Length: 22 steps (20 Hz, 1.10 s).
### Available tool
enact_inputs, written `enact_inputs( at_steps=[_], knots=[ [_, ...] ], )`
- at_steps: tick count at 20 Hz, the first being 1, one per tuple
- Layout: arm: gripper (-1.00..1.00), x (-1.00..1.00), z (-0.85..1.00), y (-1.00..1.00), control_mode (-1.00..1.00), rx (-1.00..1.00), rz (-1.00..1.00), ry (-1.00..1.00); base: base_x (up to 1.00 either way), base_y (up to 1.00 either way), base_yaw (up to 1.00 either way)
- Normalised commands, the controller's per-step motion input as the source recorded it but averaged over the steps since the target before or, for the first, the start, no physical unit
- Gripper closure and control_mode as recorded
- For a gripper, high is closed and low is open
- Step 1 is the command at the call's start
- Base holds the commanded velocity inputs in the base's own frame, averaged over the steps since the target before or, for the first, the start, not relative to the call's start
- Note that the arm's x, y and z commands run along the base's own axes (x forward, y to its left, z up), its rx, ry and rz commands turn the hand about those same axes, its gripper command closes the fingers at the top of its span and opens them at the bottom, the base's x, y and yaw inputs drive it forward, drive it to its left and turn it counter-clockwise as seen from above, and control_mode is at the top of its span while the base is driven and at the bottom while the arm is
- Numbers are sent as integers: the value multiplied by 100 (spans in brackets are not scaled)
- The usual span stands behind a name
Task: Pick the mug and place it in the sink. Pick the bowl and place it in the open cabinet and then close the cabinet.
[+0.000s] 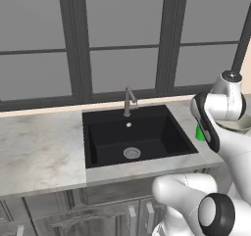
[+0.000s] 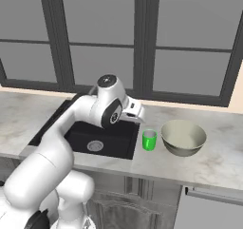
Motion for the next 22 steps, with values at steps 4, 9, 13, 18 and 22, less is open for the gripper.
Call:
enact_inputs(
  at_steps=[4, 9, 13, 18, 22],
  knots=[
    [-100, 0, -33, -24, -100, 0, 0, 9, 0, 0, 0],
    [-100, 0, -31, -23, -100, 0, 0, 5, 0, 0, 0],
    [-100, 0, -28, -17, -100, 0, 0, 2, 0, 0, 0],
    [-100, 0, -24, -12, -100, 0, 0, 5, 0, 0, 0],
    [-100, 0, -24, -7, -100, 0, 0, 7, 0, 0, 0]
  ],
)
